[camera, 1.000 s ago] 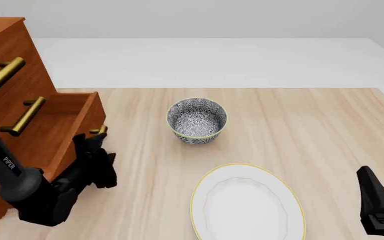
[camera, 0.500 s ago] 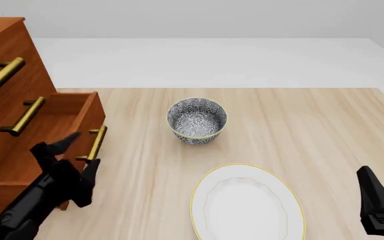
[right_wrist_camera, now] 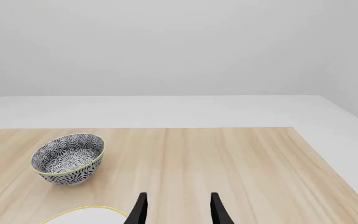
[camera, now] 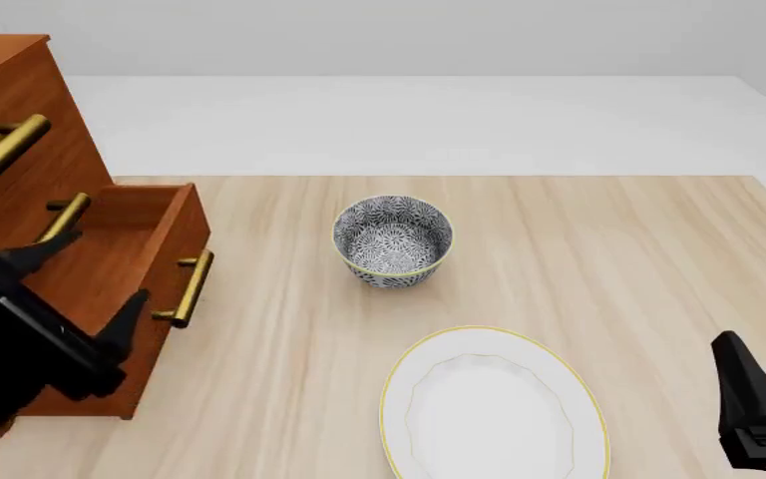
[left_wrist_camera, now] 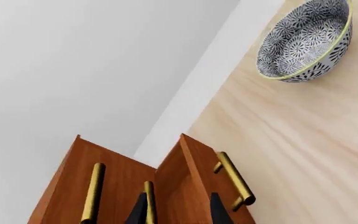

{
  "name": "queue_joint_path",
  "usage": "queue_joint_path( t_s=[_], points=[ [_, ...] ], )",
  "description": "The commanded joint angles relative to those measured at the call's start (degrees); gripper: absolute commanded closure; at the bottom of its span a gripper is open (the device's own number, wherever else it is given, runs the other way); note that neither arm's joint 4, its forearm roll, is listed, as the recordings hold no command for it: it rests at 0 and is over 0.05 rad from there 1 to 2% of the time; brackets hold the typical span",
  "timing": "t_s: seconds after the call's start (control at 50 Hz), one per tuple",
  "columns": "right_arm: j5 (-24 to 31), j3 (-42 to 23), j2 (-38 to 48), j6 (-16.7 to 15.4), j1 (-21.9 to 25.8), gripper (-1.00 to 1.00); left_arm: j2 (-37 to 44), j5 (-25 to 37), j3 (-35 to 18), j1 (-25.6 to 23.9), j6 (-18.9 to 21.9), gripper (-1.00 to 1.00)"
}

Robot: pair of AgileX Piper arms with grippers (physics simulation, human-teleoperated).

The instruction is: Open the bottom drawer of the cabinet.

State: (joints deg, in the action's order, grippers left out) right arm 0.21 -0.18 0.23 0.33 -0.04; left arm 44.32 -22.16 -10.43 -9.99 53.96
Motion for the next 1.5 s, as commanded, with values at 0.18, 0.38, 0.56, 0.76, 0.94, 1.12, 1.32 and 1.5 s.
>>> queue_joint_path(
  t_s=[0.18,0.38,0.56,0.76,0.94,1.12,1.32,1.5],
  points=[
    [0.0,0.0,0.0,-0.02,0.01,-1.0,-4.34,25.19,-14.51,0.68,-12.33,-1.0],
    [0.0,0.0,0.0,0.0,0.0,-1.0,2.44,32.25,-21.66,0.86,-16.56,-1.0],
    [0.0,0.0,0.0,0.01,-0.01,-1.0,6.8,37.2,-27.62,1.05,-21.91,-1.0],
    [0.0,0.0,0.0,0.01,0.01,-1.0,9.75,39.39,-29.29,1.97,-24.47,-1.0],
    [0.0,0.0,0.0,0.0,-0.01,-1.0,13.66,40.15,-29.43,2.84,-28.18,-1.0],
    [0.0,0.0,0.0,0.0,0.01,-1.0,16.21,38.7,-27.83,3.9,-29.4,-1.0],
    [0.0,0.0,0.0,0.01,0.01,-1.0,17.93,37.58,-26.79,4.98,-31.11,-1.0],
    [0.0,0.0,0.0,0.0,-0.01,-1.0,19.08,37.94,-26.45,6.33,-33.0,-1.0]
  ],
)
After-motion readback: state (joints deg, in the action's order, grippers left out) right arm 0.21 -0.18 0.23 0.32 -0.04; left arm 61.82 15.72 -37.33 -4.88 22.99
